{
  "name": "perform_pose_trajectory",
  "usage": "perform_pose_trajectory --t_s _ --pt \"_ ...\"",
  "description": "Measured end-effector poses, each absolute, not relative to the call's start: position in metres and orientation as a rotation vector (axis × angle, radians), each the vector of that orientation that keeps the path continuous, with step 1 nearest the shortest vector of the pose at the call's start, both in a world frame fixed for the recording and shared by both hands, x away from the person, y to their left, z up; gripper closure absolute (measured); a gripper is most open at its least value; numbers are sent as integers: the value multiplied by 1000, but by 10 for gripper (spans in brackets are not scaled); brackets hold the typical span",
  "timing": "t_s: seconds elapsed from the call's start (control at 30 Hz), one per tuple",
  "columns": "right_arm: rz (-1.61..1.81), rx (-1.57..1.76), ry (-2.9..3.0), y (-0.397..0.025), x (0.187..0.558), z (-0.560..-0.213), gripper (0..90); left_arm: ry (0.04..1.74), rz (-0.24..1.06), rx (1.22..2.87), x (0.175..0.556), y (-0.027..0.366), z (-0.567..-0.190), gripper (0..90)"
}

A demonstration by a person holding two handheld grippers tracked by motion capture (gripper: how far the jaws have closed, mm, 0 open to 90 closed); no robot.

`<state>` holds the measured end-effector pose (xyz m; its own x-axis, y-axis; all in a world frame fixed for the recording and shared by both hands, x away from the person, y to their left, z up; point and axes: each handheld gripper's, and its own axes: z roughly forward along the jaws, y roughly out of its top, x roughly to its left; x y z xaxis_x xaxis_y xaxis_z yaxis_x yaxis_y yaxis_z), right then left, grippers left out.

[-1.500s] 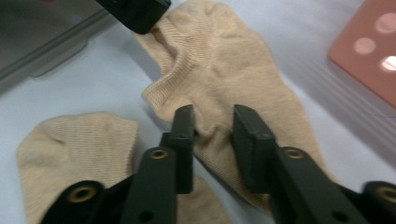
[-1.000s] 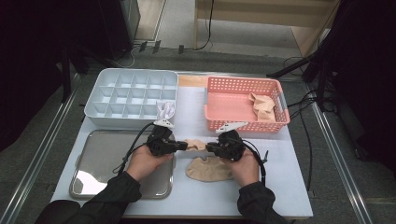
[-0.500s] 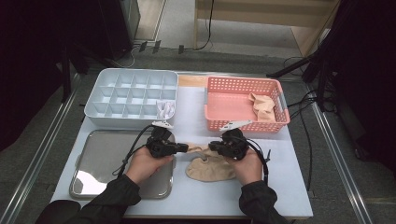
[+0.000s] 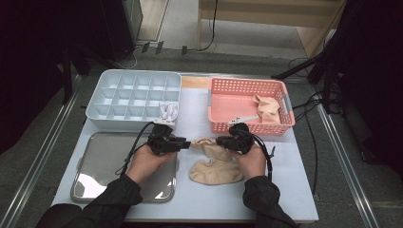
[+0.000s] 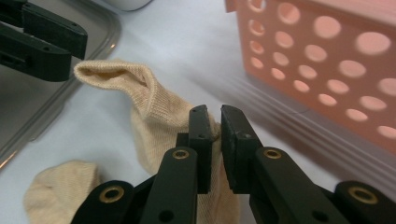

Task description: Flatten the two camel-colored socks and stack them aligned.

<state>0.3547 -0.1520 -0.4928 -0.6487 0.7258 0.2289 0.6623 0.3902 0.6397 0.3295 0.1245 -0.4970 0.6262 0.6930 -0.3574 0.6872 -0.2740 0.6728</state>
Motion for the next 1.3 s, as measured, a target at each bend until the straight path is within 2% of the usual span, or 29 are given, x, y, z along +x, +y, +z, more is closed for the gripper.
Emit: perform_pose_trajectory --t_s 0.1,0.27,0.6,1.3 --pt "1103 1279 2531 -153 357 -494 828 1077 47 2019 329 123 -497 647" --pt "1081 1258 2488 -155 358 -492 719 1060 53 2032 329 123 -496 606" --pt "1113 1238 2440 -161 347 -479 736 1044 39 2050 329 122 -498 592" --pt "1098 1322 2399 -191 313 -486 713 1039 71 2109 354 101 -502 563"
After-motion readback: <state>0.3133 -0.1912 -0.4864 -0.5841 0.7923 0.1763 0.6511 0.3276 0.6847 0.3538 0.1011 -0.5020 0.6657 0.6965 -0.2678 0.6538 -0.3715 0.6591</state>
